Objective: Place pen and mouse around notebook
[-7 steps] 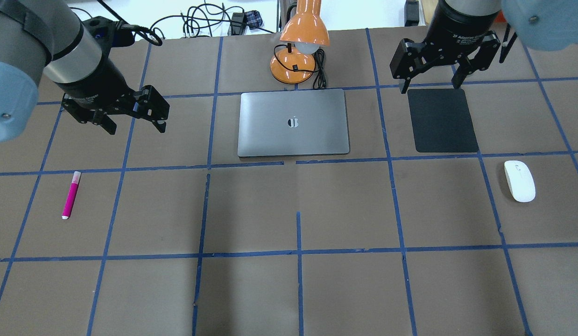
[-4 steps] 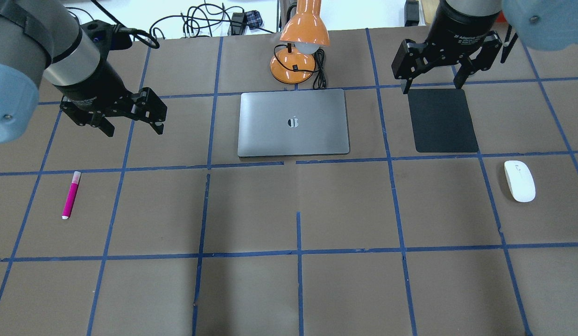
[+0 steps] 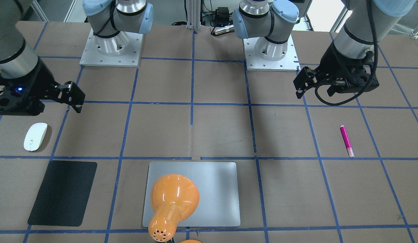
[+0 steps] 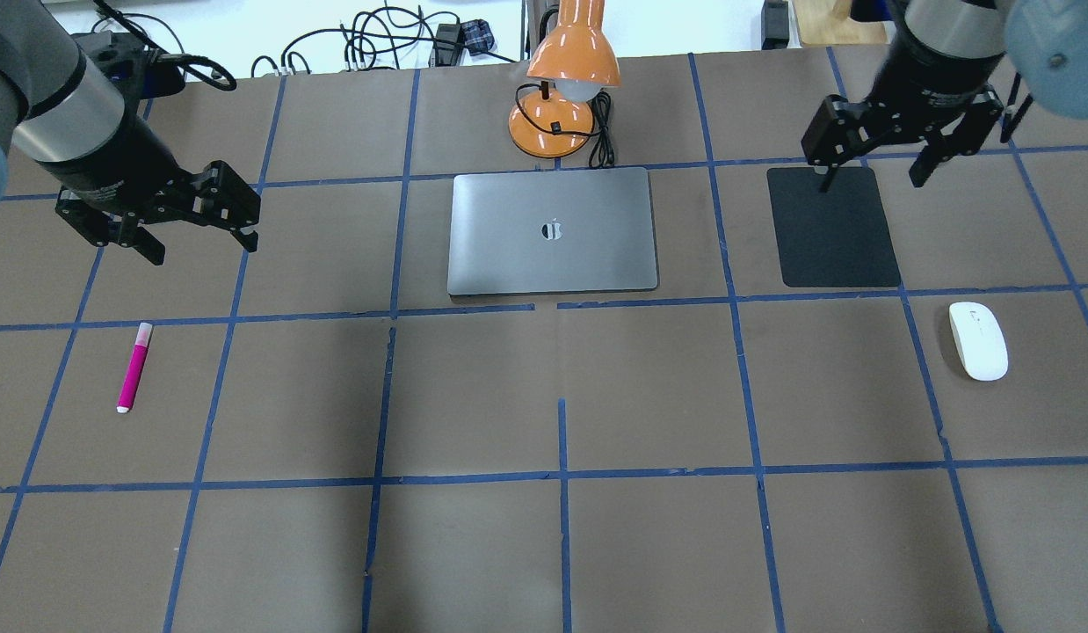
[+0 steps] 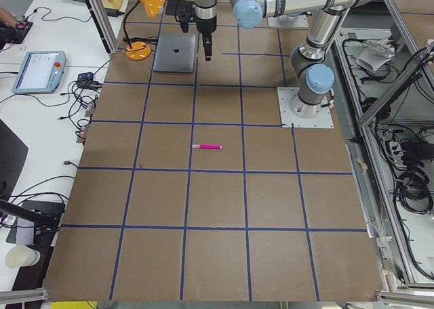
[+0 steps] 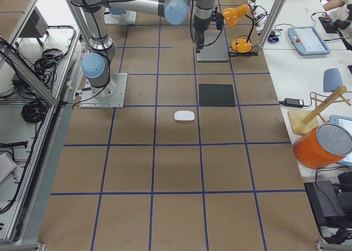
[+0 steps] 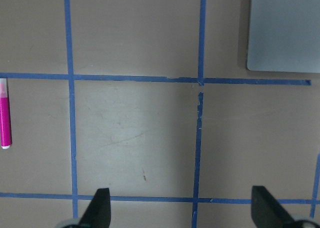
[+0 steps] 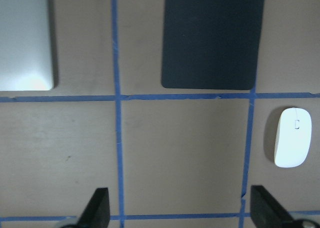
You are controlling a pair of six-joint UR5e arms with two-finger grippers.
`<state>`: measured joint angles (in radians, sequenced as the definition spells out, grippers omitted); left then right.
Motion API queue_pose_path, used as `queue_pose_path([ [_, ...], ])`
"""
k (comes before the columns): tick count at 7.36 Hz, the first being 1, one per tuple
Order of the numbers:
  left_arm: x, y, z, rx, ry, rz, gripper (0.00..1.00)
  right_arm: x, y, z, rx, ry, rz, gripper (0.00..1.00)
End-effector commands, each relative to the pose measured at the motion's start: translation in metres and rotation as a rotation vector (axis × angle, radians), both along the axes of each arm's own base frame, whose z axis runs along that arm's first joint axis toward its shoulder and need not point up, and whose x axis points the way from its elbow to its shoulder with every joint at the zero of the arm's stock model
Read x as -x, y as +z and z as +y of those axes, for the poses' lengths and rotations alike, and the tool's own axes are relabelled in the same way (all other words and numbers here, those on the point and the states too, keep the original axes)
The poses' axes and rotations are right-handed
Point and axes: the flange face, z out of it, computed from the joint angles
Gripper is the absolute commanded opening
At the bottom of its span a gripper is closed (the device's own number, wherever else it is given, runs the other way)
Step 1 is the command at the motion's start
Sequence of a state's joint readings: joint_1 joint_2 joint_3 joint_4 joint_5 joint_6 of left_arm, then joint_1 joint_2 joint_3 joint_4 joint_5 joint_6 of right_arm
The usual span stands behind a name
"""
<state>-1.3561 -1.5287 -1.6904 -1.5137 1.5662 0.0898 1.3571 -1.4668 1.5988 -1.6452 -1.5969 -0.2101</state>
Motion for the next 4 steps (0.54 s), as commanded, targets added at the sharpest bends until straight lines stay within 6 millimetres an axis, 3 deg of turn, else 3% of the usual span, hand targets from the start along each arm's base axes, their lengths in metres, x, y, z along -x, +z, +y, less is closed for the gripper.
queue_pose_path([
  [1,-0.039,-0.006,-0.004,-0.014,0.076,0.005,1.0,0.137,-0.087,0.014,-0.074,-0.049,0.035,1.0],
  [2,-0.062,-0.011,-0.004,-0.022,0.062,0.008,1.0,0.164,-0.134,0.007,-0.075,-0.069,0.039,1.0],
  [3,-0.082,-0.017,-0.008,-0.021,-0.007,0.015,1.0,0.17,-0.176,0.001,-0.125,-0.061,0.012,1.0],
  [4,-0.108,-0.033,-0.014,-0.04,-0.009,0.028,1.0,0.172,-0.193,-0.001,-0.132,-0.061,0.008,1.0],
])
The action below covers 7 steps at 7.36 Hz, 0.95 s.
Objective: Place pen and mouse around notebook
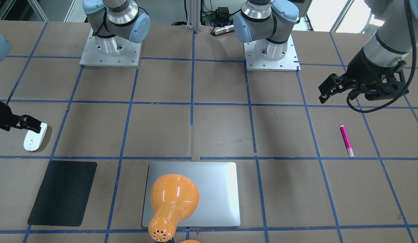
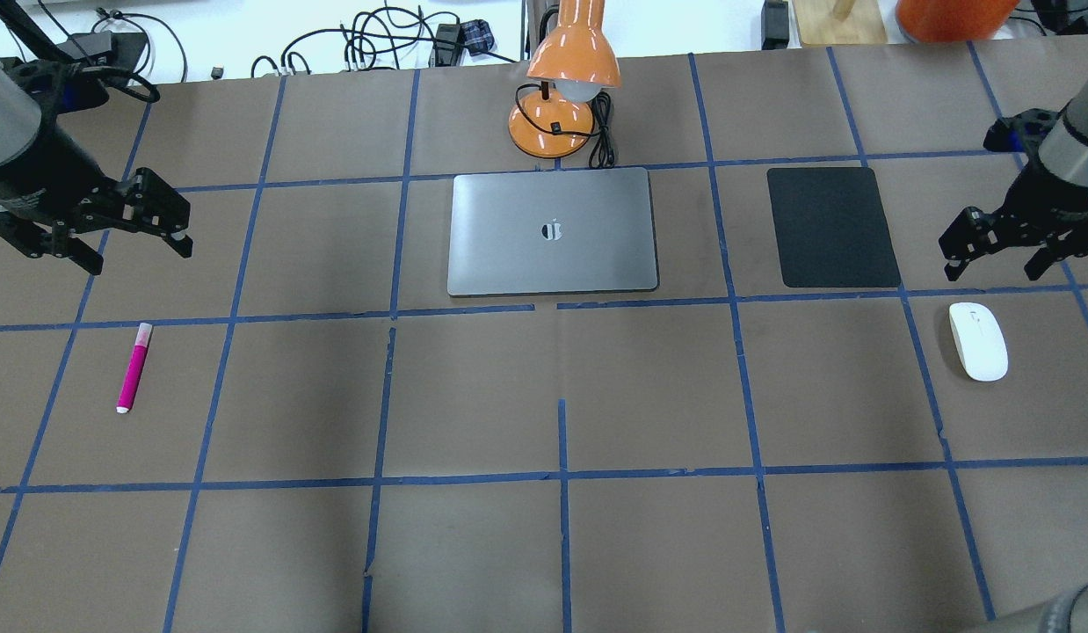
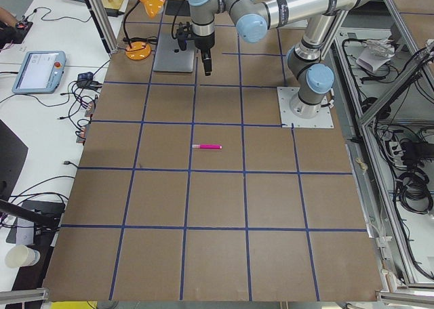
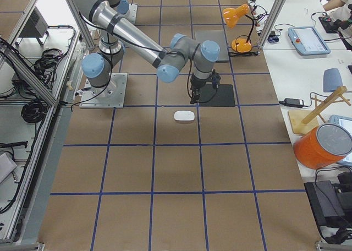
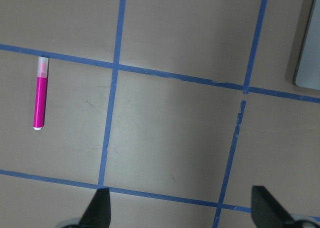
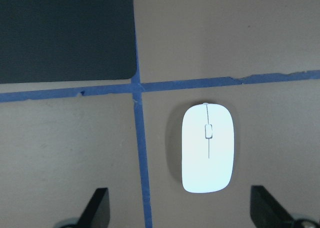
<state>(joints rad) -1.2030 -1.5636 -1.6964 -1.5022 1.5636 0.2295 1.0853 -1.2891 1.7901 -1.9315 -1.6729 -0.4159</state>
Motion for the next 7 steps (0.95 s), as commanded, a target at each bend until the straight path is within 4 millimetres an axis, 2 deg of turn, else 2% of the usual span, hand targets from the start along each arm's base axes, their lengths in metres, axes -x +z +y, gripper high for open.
queue_pose_path([
  [1,-0.062,-0.027,-0.007,-0.032,-0.029,0.026,1.0,0.016,-0.045,-0.013,0.041,0.018,0.026,1.0],
  [2,-0.093,-0.04,-0.008,-0.028,-0.047,0.032,1.0,0.019,-0.06,-0.016,0.035,0.039,0.019,1.0],
  [3,-0.116,-0.06,-0.006,-0.019,-0.067,0.03,1.0,0.033,-0.071,-0.012,0.018,0.043,0.004,1.0],
  [4,-0.136,-0.084,0.0,0.008,-0.131,0.02,1.0,0.047,-0.076,-0.006,0.004,0.019,-0.007,1.0],
  [5,-0.155,-0.116,0.012,0.026,-0.15,0.006,1.0,0.051,-0.081,0.0,-0.017,0.006,-0.018,1.0],
  [6,-0.171,-0.151,0.024,0.027,-0.203,-0.046,1.0,0.046,-0.09,0.008,-0.049,0.002,-0.038,1.0],
  [7,-0.173,-0.177,0.031,0.031,-0.219,-0.072,1.0,0.043,-0.097,0.014,-0.064,-0.002,-0.043,1.0],
])
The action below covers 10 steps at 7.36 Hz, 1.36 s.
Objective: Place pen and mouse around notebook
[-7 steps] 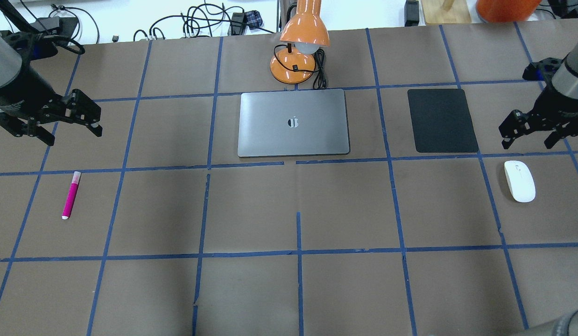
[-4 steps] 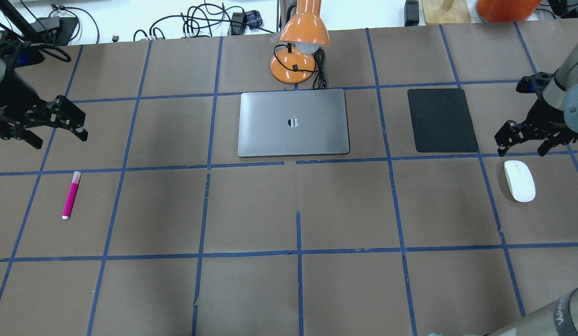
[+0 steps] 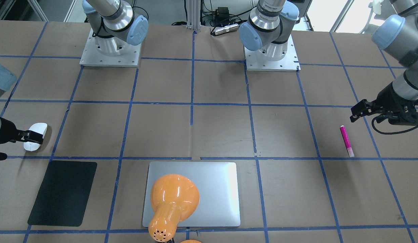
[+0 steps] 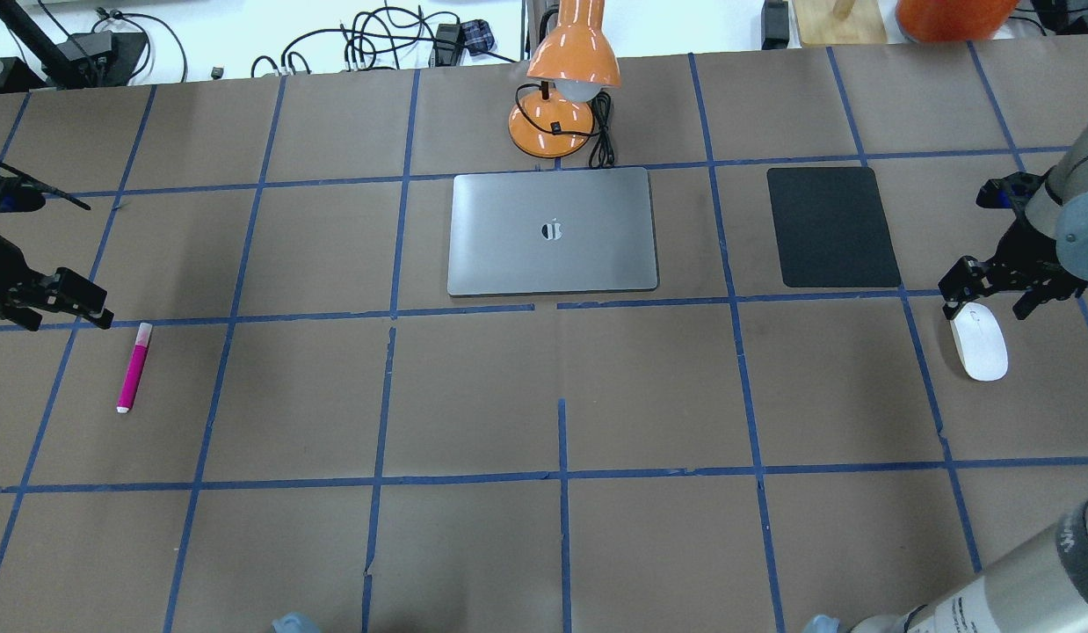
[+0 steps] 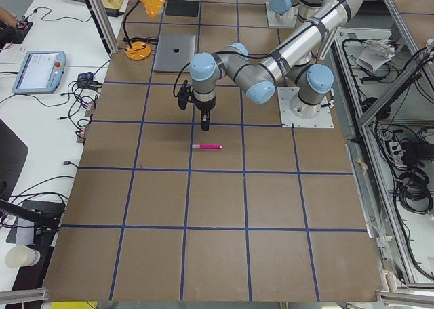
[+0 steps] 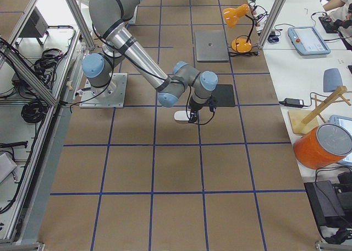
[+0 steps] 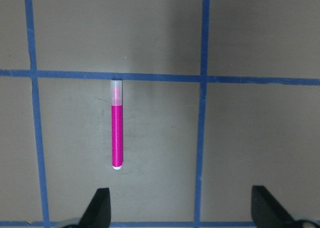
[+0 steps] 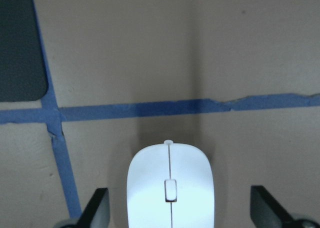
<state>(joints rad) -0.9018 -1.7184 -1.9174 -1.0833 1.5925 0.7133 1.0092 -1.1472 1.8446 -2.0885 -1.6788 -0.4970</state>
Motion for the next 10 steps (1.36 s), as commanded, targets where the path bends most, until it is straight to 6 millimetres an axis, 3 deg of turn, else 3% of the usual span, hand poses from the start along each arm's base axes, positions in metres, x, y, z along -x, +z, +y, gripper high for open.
queue_pose_path([
  [1,-0.008,-0.056,0.015,-0.007,-0.031,-0.028,1.0,-0.005,-0.013,0.011,-0.034,-0.009,-0.019,1.0],
  [2,-0.012,-0.066,0.011,-0.016,-0.025,-0.014,1.0,-0.005,-0.012,0.011,-0.033,-0.006,-0.019,1.0],
  [3,-0.014,-0.082,0.008,-0.032,-0.016,0.003,1.0,-0.004,-0.012,0.01,-0.028,-0.006,-0.016,0.84],
  [4,-0.018,-0.09,0.002,-0.012,-0.016,-0.013,1.0,-0.005,-0.013,0.01,-0.031,-0.005,-0.02,0.52],
  [6,-0.02,-0.103,0.0,-0.026,-0.014,-0.004,1.0,-0.004,-0.01,0.009,-0.025,-0.003,-0.015,0.21],
  [7,-0.021,-0.108,0.0,-0.032,-0.016,0.003,0.98,-0.007,0.006,0.001,0.005,0.0,0.005,0.12],
  [9,-0.021,-0.112,0.0,-0.04,-0.013,0.006,0.63,-0.029,0.041,-0.036,0.081,0.041,0.046,0.11],
  [10,-0.021,-0.117,0.0,-0.047,-0.007,0.012,0.58,-0.054,0.059,-0.066,0.119,0.066,0.057,0.11],
])
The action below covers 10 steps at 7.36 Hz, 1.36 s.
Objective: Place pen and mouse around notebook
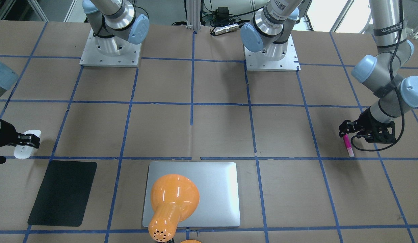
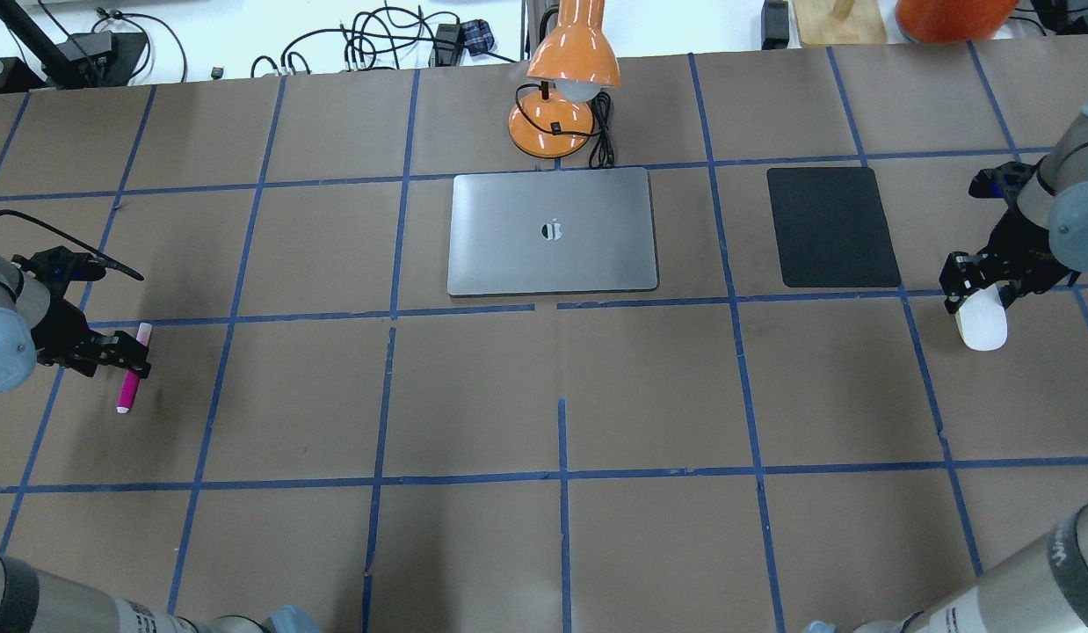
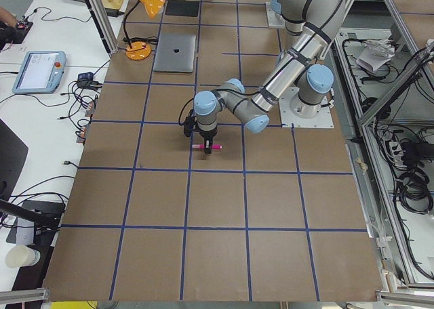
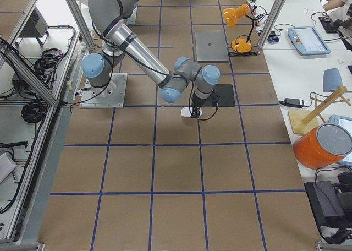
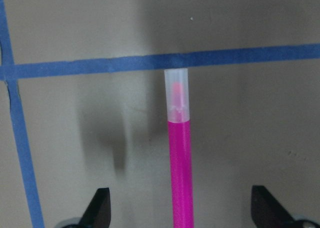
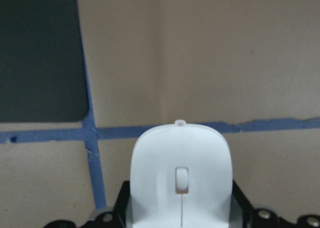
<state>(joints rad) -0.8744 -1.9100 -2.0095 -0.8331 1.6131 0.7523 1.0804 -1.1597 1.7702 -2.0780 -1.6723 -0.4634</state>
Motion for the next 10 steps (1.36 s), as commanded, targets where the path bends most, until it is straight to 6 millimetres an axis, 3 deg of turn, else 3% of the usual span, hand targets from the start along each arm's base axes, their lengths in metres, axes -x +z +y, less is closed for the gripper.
queue_pose_path([
  [1,0.0,-0.009,0.0,-0.013,0.005,0.01,0.57,-0.059,0.016,-0.072,0.072,0.017,0.01,0.11],
  [2,0.0,-0.01,0.0,-0.015,0.005,0.012,0.57,-0.105,0.005,-0.123,0.096,0.038,0.011,0.11],
  [3,-0.001,-0.01,-0.001,-0.015,0.005,0.012,0.57,-0.113,-0.006,-0.152,0.045,0.028,-0.003,0.11],
  [4,-0.001,-0.01,-0.001,-0.015,0.005,0.012,0.48,-0.112,-0.008,-0.159,-0.007,0.024,-0.019,0.11],
  [5,0.0,-0.012,0.0,-0.018,0.005,0.014,0.17,-0.122,-0.013,-0.16,-0.004,-0.013,-0.055,0.11],
  [6,0.0,-0.012,0.0,-0.017,0.002,0.015,0.08,-0.126,-0.024,-0.16,-0.017,-0.025,-0.084,0.12],
  [7,-0.001,-0.012,-0.001,-0.017,0.007,0.015,0.0,-0.127,-0.033,-0.158,-0.038,-0.024,-0.085,0.3],
  [8,-0.001,-0.013,-0.001,-0.017,0.048,0.014,0.0,-0.126,-0.04,-0.157,-0.047,-0.018,-0.087,0.56],
  [9,-0.001,-0.01,-0.001,-0.012,0.089,0.008,0.0,-0.126,-0.043,-0.157,-0.051,-0.016,-0.089,0.92],
  [10,-0.001,0.007,-0.001,0.007,0.121,-0.02,0.0,-0.125,-0.036,-0.157,-0.045,-0.01,-0.077,1.0],
])
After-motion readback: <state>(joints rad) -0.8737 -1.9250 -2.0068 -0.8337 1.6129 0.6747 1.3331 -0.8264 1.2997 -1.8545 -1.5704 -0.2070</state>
